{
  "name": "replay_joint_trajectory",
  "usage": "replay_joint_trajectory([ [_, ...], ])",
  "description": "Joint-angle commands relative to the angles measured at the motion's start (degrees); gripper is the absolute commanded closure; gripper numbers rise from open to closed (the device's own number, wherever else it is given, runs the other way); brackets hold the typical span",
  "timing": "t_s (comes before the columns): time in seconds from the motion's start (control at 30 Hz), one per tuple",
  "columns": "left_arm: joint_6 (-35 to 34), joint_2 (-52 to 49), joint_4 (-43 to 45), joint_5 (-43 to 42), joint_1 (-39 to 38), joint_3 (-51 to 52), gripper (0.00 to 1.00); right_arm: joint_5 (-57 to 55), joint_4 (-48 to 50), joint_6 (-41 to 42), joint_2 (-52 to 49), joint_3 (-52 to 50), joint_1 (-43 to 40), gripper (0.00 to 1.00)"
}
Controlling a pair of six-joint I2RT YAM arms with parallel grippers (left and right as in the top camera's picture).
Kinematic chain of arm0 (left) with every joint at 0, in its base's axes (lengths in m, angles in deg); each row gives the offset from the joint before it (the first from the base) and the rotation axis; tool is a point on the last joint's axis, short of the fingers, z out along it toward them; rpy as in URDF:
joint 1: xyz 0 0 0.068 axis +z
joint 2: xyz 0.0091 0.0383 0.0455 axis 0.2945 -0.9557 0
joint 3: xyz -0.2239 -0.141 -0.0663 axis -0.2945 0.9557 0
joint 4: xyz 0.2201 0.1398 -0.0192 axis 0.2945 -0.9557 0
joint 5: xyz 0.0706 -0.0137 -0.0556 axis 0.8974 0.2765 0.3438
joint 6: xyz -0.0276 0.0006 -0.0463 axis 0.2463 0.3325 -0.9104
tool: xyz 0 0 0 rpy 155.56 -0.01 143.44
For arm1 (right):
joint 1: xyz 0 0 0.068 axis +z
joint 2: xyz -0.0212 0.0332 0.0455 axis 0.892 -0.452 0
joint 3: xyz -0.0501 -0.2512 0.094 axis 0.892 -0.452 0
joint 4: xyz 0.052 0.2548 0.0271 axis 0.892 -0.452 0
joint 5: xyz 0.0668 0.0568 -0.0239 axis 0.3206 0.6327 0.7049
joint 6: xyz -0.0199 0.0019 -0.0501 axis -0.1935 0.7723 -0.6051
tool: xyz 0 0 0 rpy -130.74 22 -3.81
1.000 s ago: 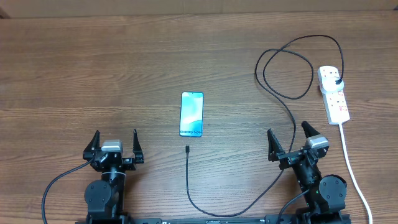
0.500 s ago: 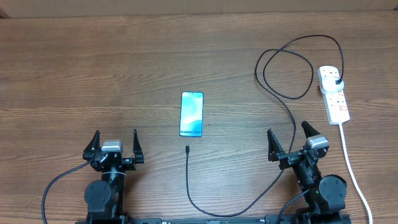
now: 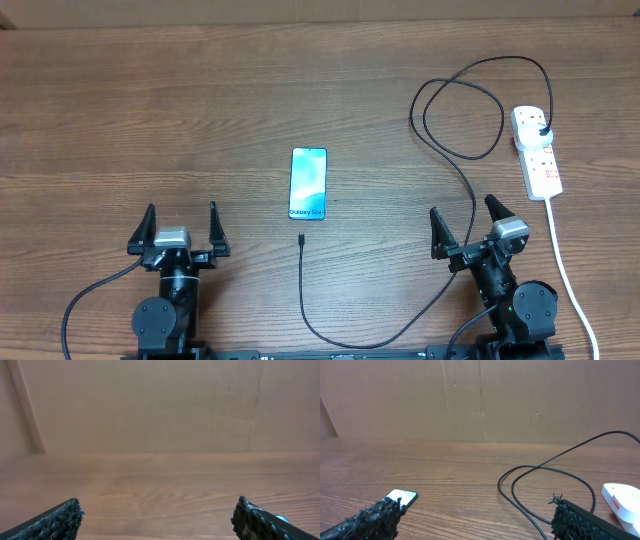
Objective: Plug charger to phone and switch on socket
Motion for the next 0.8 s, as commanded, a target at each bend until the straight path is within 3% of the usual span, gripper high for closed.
replay_joint_trajectory([
  [0.0, -6.67, 0.22, -1.99, -5.27, 0.26, -2.32, 0.00, -0.68, 0.15, -0.26, 0.50, -0.59, 0.28, 0.00],
  [0.23, -8.72, -1.29, -21.40, -9.77, 0.26, -10.99, 0.00, -0.68, 0.15, -0.26, 0.50, -0.59, 0.28, 0.00],
  [0.4, -8.70, -7.98, -31.32, -14.03, 0.26, -20.44, 0.00, -0.68, 0.15, -0.26, 0.50, -0.59, 0.28, 0.00],
  [0.6, -6.73, -28.65, -45.31, -17.14, 0.26, -38.14, 0.00, -0.68, 0.15, -0.26, 0.50, -0.59, 0.28, 0.00],
  [0.77, -3.91, -51.21, -62.75, -20.13, 0.24, -58.86, 0.00, -0.68, 0.15, -0.26, 0.50, -0.59, 0.28, 0.00],
])
